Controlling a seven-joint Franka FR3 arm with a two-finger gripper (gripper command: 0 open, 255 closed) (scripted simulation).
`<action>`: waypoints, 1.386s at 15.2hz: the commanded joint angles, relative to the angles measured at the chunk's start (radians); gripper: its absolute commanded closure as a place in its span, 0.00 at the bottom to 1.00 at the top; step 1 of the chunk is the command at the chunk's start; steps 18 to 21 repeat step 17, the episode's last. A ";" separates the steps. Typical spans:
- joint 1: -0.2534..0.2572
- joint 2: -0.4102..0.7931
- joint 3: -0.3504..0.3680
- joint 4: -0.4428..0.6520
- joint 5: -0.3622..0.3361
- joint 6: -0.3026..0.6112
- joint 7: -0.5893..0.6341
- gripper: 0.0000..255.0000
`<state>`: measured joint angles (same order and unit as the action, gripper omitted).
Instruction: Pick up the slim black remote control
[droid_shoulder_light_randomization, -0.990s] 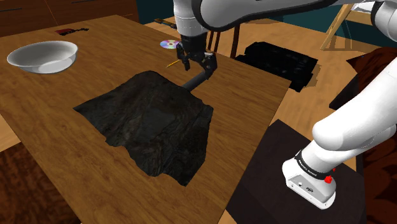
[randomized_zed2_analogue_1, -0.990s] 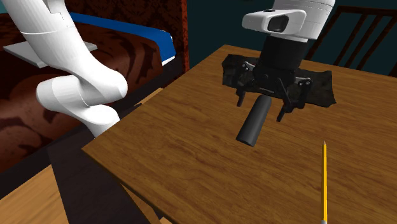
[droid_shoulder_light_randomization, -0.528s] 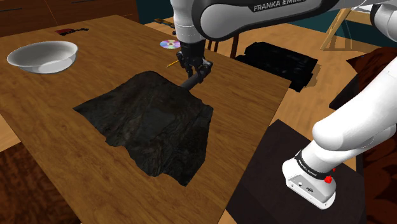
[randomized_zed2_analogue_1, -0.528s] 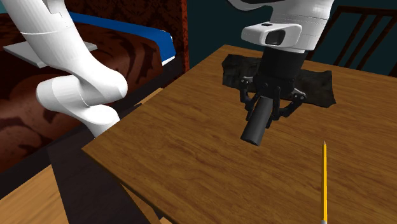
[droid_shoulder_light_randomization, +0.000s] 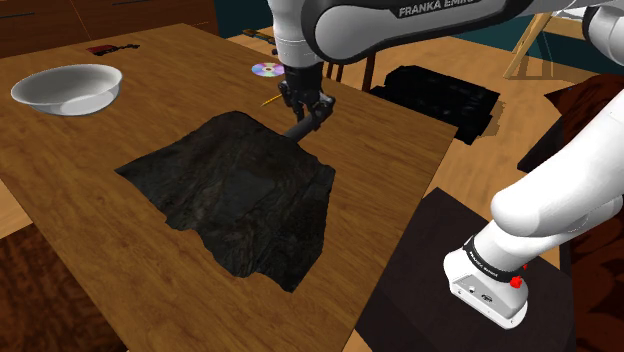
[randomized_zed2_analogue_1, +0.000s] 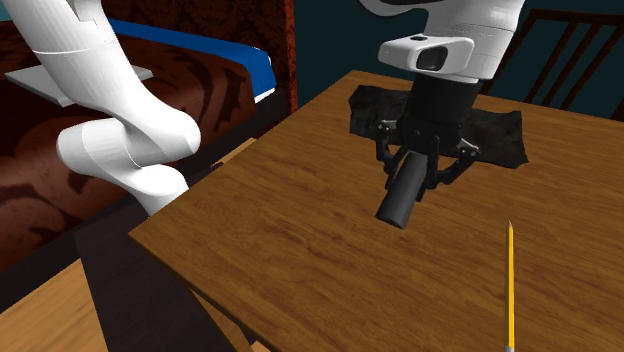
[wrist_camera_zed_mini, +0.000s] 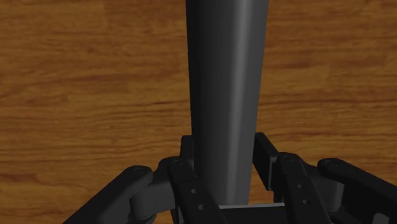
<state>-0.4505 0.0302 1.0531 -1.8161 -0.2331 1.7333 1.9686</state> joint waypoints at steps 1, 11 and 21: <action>0.001 -0.002 0.001 0.002 0.007 -0.020 -0.001 1.00; 0.007 0.004 0.005 0.140 0.004 -0.153 -0.020 1.00; 0.015 0.021 0.010 0.206 -0.009 -0.213 -0.020 1.00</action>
